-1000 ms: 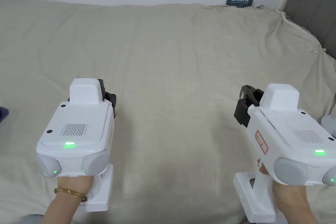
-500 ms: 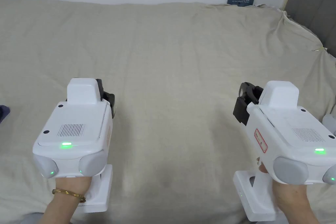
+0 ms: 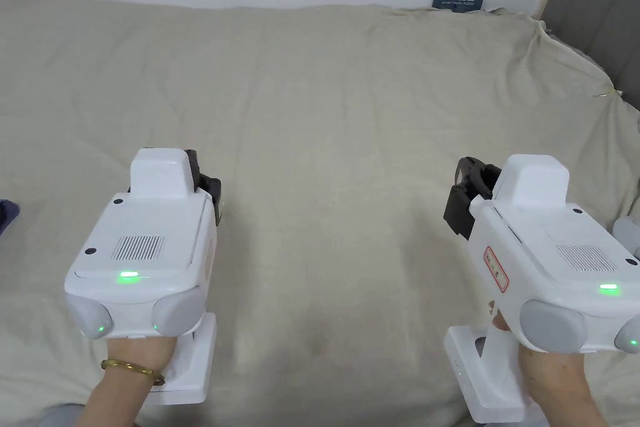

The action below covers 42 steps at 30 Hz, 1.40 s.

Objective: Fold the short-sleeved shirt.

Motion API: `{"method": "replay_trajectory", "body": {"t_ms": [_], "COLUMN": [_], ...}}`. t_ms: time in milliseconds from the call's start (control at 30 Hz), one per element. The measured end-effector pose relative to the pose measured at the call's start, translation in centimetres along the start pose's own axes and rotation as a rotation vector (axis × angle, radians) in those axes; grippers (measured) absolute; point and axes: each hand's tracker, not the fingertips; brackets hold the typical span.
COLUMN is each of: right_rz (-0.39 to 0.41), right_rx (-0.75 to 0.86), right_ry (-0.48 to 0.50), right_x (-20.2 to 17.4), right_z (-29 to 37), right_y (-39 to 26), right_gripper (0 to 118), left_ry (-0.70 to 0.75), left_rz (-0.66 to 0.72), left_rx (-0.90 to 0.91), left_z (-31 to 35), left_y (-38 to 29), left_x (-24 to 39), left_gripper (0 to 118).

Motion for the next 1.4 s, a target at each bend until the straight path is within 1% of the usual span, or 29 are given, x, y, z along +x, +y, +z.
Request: {"method": "replay_trajectory", "body": {"t_ms": [1400], "right_rz": [-0.002], "right_rx": [0.013], "right_ry": [0.007], "right_x": [0.0], "right_z": [0.8], "right_y": [0.36], "right_gripper": [0], "left_ry": [-0.017], "left_rz": [-0.013], "left_rx": [-0.006], "left_z": [0.51], "left_y": [-0.47], "left_x": [0.76], "left_gripper": [0]}}
